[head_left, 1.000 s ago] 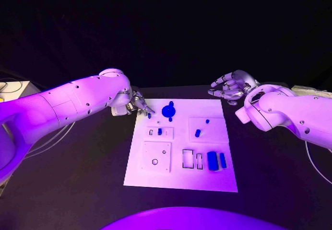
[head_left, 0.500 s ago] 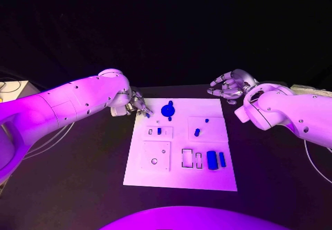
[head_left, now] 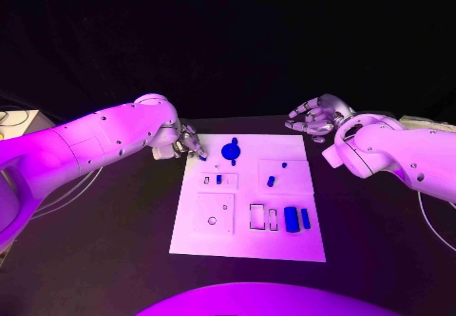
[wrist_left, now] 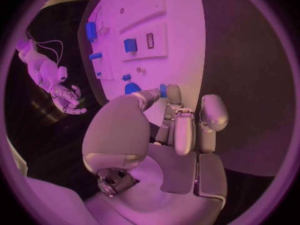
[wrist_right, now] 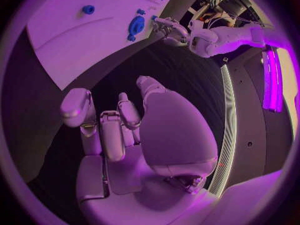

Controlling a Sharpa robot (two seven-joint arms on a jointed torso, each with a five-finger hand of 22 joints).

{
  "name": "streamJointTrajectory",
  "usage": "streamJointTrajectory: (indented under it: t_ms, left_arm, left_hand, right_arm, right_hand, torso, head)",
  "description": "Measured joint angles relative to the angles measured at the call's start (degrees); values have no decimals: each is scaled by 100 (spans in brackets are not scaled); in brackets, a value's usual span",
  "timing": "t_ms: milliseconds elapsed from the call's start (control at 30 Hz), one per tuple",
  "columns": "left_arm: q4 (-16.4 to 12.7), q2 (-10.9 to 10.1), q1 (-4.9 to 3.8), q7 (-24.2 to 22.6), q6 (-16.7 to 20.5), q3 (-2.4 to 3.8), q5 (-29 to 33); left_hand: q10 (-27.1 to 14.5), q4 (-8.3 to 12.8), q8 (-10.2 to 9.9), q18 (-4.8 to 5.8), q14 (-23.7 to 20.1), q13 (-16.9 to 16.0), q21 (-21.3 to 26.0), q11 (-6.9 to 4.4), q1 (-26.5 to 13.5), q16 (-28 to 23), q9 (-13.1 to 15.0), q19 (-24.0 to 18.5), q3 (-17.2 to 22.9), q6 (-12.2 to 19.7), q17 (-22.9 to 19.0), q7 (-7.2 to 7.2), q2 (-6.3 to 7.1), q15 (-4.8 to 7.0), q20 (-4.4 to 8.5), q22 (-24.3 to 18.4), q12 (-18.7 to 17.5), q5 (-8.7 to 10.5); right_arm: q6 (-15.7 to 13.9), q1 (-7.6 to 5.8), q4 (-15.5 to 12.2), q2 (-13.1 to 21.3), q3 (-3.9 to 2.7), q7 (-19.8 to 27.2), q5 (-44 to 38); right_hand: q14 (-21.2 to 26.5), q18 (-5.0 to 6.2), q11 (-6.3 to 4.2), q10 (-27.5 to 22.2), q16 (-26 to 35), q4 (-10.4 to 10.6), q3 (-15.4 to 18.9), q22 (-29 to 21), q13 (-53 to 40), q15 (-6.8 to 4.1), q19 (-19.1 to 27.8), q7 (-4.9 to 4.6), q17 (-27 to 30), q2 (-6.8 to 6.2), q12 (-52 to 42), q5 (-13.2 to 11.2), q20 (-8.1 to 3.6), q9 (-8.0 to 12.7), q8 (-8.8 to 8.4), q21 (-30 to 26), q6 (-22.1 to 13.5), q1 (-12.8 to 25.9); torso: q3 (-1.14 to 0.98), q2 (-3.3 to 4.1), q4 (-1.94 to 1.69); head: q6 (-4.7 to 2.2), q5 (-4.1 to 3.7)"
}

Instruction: Assemble the parts on the task board

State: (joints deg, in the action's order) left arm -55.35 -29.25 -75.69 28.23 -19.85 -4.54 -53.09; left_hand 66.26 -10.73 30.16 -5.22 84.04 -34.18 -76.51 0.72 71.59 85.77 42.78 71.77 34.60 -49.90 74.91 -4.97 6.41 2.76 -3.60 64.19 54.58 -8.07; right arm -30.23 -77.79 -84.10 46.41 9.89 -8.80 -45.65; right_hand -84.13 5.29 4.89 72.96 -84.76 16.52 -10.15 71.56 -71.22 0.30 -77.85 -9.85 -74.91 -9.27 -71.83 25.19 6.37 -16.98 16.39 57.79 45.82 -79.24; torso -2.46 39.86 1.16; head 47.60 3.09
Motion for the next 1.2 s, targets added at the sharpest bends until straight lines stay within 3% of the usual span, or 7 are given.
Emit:
streamJointTrajectory:
  t_ms: [200, 233, 433, 667, 700, 867, 1200]
  left_arm:
    - [-46, -41, 0, -13, 56, 0, 94]
    - [-71, -62, 0, -15, 78, 0, 113]
    - [-379, -280, 0, -16, 233, 4, 255]
    - [-1090, -703, -1, -2, 490, 12, 401]
    - [-1229, -777, -1, -1, 544, 12, 410]
    - [-1731, -1040, -2, 0, 802, 6, 416]
    - [-2385, -1347, 70, 0, 1370, -63, 257]
  left_hand:
    - [98, -105, 346, 0, 0, 17, -63, -50, -121, 32, 0, 21, 291, 78, 0, -4, 78, 0, 21, 77, 0, 11]
    - [115, 67, 365, 0, 0, 12, -80, -51, -176, 32, 0, 24, 491, 78, 0, -4, 98, 0, 24, 90, 3, 12]
    - [218, 227, 598, 1, -8, -70, -128, -90, -558, 55, 1, 104, 865, 74, 0, 0, 196, 35, 62, 186, 85, -45]
    - [426, 267, 866, 1, -18, -257, -216, -171, -1040, 124, 360, 198, 1105, -11, 0, 84, 375, 105, 117, 320, 266, -585]
    - [441, 502, 880, 1, -1, -279, -229, -174, -1077, 133, 360, 217, 1340, -18, 0, 91, 407, 122, 136, 334, 282, -598]
    - [587, 506, 1002, 0, -7, -424, -324, -215, -1205, 142, 362, 332, 1358, -20, 0, 93, 444, 174, 183, 477, 399, -882]
    - [729, 506, 1060, 0, -5, -570, -419, -257, -1274, 155, 373, 473, 1374, -62, 0, 133, 514, 179, 205, 675, 501, -1035]
  right_arm:
    - [3, 0, 11, -5, 0, -3, 0]
    - [4, 0, 12, -6, 0, -3, 0]
    - [8, 1, 19, -4, 0, -6, 0]
    - [9, 1, 23, 20, 1, -8, 0]
    - [9, 2, 24, 24, 1, -8, 0]
    - [10, 9, 29, 32, 1, -10, 0]
    - [16, 39, 40, 51, 1, -16, 2]
  right_hand:
    - [0, 0, 0, 0, 23, 0, 0, 0, 0, 0, 0, 0, 0, 0, 0, 0, 0, 0, 0, 0, 0, 0]
    - [0, 0, 0, 0, 23, 0, 0, 0, 0, 0, 0, 0, 0, 0, 0, 0, 0, 0, 0, 0, 0, 0]
    - [0, 0, 0, 0, 23, 0, 0, 0, 0, 0, 0, 0, 0, -1, 0, 0, 0, 0, 0, 0, 0, 0]
    - [0, 0, 0, 0, 23, 0, 0, 0, 0, 0, 0, 0, 0, -1, 0, 0, 0, 0, 0, 0, 0, -1]
    - [0, 0, 0, 0, 23, 0, 0, 0, 0, 0, 0, 0, 0, -1, 0, 0, 0, 0, 0, 0, 0, -1]
    - [0, 0, 0, 0, 23, 0, 0, 0, -1, 0, 0, 0, -4, -1, 0, 5, 0, 0, 2, 0, 0, -1]
    - [0, 0, 0, 0, 23, 0, 0, 1, 0, 0, 0, 0, -4, -1, 0, 24, 0, 0, 23, 0, 0, -1]
  torso:
    - [-1, -1, -2]
    - [-2, -1, -3]
    - [-3, -8, -6]
    - [-7, -23, -21]
    - [-7, -25, -25]
    - [-10, -40, -42]
    - [-7, -52, -52]
  head:
    - [8, -2]
    - [10, -4]
    - [10, -5]
    - [8, -5]
    - [8, -5]
    - [21, 5]
    - [20, 39]
